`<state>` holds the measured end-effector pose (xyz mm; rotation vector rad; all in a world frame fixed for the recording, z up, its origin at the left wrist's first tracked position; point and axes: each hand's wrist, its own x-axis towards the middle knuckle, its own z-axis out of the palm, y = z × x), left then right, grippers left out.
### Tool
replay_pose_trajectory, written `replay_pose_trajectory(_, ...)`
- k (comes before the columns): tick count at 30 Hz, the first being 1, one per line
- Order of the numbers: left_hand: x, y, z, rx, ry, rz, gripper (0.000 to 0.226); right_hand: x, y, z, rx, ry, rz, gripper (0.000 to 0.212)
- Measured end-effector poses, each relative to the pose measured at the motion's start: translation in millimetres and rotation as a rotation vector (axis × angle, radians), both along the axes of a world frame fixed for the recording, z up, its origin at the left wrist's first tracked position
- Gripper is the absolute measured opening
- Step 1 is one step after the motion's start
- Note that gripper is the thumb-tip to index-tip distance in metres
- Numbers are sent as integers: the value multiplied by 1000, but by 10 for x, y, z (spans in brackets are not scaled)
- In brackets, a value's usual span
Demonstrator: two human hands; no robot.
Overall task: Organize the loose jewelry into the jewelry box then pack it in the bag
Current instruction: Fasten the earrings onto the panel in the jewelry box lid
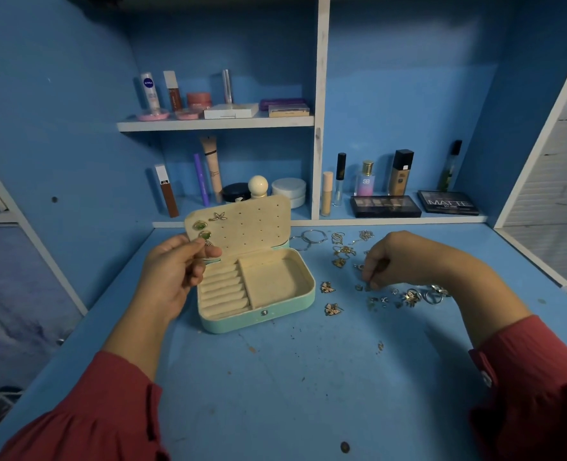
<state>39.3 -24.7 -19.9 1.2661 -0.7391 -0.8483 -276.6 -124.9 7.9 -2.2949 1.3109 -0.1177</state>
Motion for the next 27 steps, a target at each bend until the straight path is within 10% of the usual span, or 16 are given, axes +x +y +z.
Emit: replay_pose_trajectory(27,22,-39,-42,5,3,10,11,-1,-80,-83,-152,-60,-153,9)
